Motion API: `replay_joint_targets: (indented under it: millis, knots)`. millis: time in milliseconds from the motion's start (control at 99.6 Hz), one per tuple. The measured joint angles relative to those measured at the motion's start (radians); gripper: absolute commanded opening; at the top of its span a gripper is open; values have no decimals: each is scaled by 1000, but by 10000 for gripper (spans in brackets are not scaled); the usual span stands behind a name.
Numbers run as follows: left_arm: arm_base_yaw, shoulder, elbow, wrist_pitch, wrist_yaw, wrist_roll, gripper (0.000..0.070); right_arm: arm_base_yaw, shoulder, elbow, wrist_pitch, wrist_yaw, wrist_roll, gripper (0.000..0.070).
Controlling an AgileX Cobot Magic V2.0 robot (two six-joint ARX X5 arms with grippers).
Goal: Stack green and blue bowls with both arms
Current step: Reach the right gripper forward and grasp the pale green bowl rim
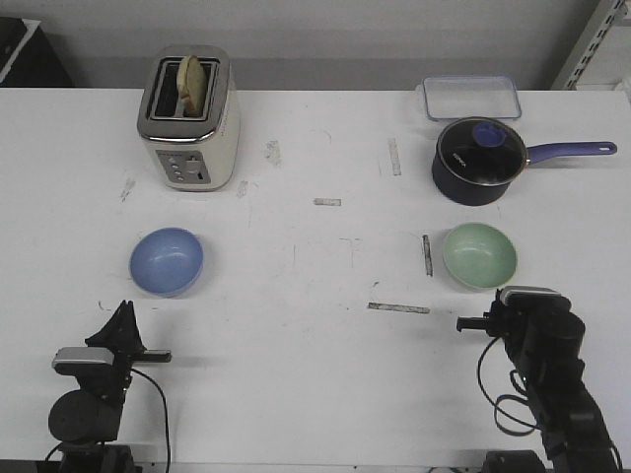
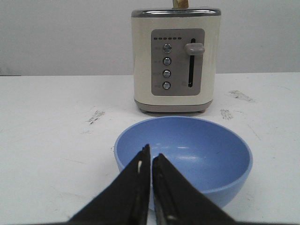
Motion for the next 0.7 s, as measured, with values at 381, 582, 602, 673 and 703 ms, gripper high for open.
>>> replay_joint_targets:
  millis: [381,582,602,673,703]
  knots:
    - [0,0,0,0,0,0,1,-12,294,261,-135,-66,55,12]
    - [0,0,0,0,0,0,1,-87,436,380,-203,-163,88,330]
    - [0,0,0,0,0,0,1,-96,449,393,-213,-175,90,356]
    - [0,0,0,0,0,0,1,-134,492,441,-248,-211,93,394]
    - [0,0,0,0,0,0,1,-153,511,462,-262,-218,94,412]
